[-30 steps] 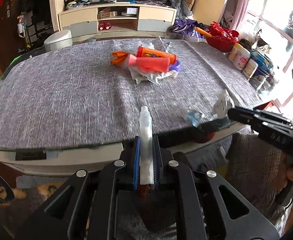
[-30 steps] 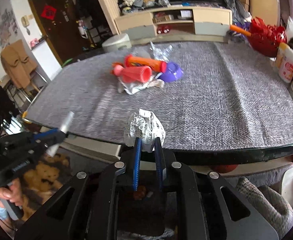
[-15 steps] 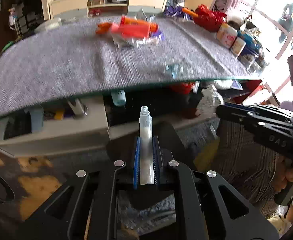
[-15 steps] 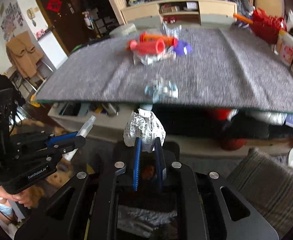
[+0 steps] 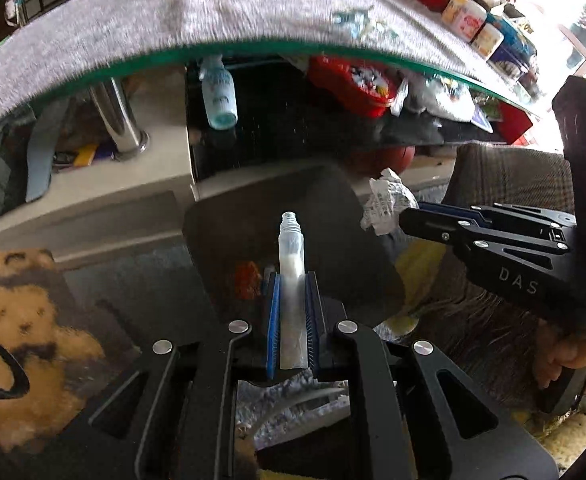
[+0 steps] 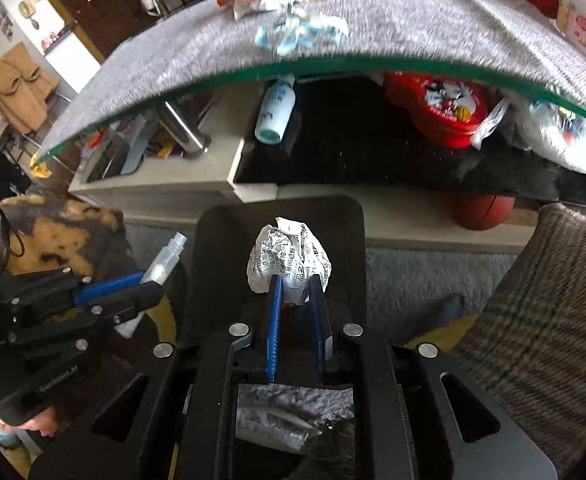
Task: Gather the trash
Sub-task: 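Lower both grippers into the black bin and open them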
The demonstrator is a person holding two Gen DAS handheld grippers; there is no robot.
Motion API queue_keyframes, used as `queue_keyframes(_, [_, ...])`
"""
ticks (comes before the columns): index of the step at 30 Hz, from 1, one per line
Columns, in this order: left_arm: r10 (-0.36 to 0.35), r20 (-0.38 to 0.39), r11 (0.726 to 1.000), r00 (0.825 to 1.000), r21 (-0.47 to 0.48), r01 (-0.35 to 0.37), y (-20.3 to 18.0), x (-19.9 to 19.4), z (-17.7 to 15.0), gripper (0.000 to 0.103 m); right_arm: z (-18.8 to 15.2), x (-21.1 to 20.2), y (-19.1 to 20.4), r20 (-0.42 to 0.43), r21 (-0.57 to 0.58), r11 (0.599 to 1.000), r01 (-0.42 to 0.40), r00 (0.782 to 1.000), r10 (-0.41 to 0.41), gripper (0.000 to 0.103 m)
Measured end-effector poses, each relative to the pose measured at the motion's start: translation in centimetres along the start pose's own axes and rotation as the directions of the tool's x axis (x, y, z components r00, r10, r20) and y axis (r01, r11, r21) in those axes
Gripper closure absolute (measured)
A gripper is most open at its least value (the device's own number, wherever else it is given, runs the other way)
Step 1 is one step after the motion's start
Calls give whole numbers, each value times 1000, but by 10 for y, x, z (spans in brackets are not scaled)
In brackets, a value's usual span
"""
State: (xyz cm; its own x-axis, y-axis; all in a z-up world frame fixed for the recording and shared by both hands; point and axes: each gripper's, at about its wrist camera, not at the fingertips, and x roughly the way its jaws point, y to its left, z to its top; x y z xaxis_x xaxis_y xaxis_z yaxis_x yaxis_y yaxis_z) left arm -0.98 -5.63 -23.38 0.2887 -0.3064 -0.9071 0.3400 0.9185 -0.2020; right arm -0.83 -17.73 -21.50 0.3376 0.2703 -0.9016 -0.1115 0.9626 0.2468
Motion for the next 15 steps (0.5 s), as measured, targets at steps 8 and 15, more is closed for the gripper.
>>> queue_keyframes(8, [-7, -26, 1000, 1000, -13, 7, 3, 9, 1, 92, 2, 5, 1, -19, 9, 1000, -16, 1000, 16, 85])
queue_keyframes(15, [11, -18, 1000, 1000, -22, -12, 6, 7, 3, 58, 4, 4, -4, -19, 37, 999, -27, 999, 28, 52])
